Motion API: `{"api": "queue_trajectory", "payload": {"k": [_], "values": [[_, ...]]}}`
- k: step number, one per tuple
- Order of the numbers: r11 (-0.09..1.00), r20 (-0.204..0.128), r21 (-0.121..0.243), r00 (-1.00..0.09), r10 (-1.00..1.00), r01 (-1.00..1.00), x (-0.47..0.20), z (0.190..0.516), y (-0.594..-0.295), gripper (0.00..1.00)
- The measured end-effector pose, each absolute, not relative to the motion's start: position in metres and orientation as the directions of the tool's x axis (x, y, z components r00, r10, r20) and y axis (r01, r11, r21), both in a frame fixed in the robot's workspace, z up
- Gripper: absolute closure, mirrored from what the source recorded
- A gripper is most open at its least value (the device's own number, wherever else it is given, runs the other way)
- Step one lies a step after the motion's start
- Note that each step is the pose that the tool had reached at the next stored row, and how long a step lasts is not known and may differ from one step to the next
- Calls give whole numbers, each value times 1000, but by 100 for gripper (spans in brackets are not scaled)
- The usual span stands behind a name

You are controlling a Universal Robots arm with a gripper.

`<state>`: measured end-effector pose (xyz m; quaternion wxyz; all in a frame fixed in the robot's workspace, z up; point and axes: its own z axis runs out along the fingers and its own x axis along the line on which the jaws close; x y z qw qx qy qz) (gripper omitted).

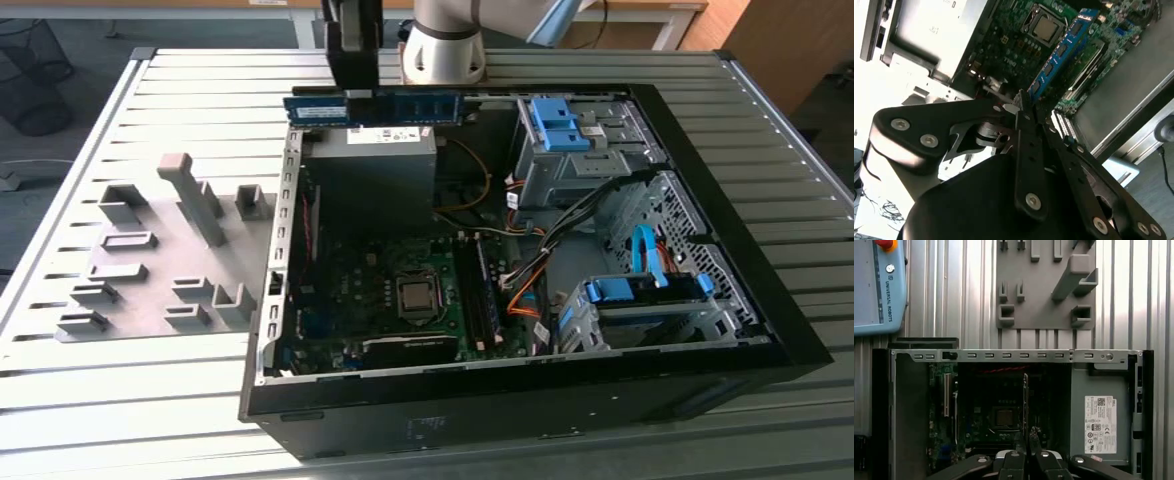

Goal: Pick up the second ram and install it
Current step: 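Pick up the second ram and move it above second insertion slot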

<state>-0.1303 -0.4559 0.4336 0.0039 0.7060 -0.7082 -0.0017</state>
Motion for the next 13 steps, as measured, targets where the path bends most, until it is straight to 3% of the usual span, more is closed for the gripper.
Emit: {"api": "queue_trajectory", "payload": {"k": [13], "values": [[3,3,8,-3,-1000,-1000,-80,423,-456,86]]}}
